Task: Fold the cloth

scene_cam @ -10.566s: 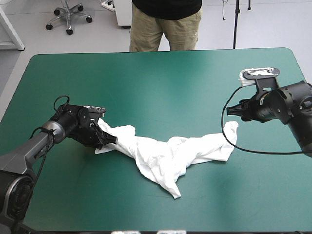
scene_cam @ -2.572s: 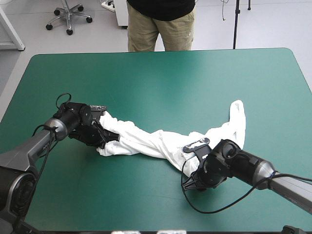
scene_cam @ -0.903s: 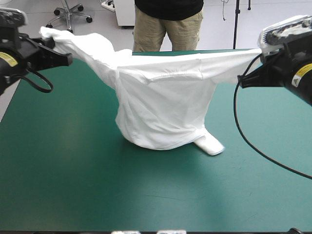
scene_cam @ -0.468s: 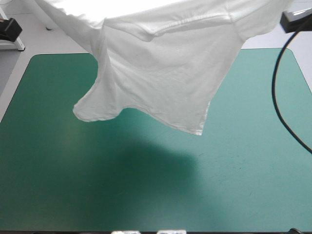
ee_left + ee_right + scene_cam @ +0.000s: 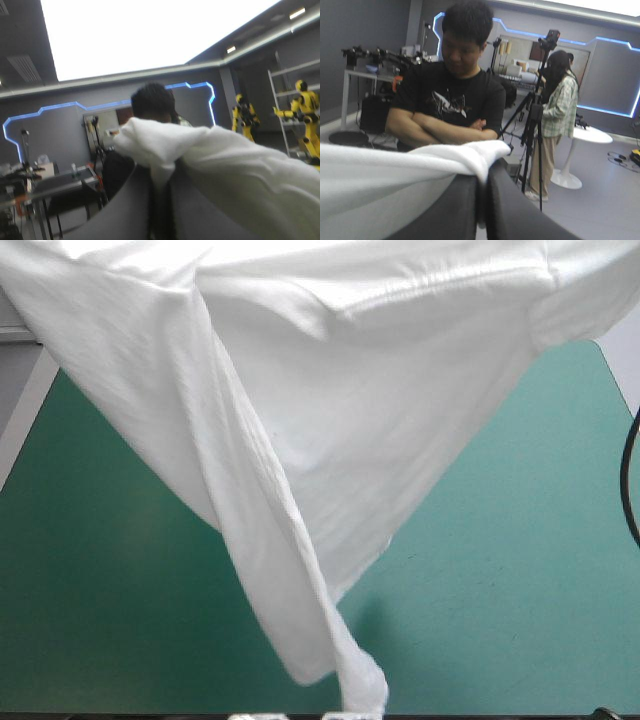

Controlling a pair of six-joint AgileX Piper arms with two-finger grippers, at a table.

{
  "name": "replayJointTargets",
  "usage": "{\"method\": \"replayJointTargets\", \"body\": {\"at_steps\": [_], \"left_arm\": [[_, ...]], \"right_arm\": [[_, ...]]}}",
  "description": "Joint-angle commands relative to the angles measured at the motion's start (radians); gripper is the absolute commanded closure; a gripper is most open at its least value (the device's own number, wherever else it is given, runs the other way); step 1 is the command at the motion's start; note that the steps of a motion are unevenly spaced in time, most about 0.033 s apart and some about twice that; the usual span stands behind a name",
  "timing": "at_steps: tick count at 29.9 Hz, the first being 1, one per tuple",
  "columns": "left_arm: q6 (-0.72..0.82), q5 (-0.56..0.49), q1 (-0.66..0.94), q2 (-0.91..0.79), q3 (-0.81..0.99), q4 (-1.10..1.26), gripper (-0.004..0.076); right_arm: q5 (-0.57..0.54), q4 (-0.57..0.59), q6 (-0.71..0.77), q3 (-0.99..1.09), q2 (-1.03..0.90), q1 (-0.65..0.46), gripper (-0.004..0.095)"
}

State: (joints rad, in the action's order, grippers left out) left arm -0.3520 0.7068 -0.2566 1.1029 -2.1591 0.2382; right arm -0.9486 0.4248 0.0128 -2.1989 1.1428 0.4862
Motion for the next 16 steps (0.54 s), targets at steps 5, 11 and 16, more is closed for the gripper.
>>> {"method": "replayJointTargets", "body": {"at_steps": [5, 11, 16], "left_arm": [[0.103, 0.029, -0.061, 0.002, 0.317, -0.118, 0.0733], [0.251, -0.008, -0.061, 0.052, 0.574, -0.249, 0.0733], [0.352, -0.009, -0.061, 0.151, 0.661, -0.338, 0.0733]], "right_arm": [[-0.019, 0.114, 0.103, 0.271, -0.055, -0.006, 0.0925], [0.015, 0.123, 0.188, 0.483, 0.021, -0.010, 0.0925], [0.098, -0.040, 0.224, 0.531, 0.160, -0.125, 0.0925]]}}
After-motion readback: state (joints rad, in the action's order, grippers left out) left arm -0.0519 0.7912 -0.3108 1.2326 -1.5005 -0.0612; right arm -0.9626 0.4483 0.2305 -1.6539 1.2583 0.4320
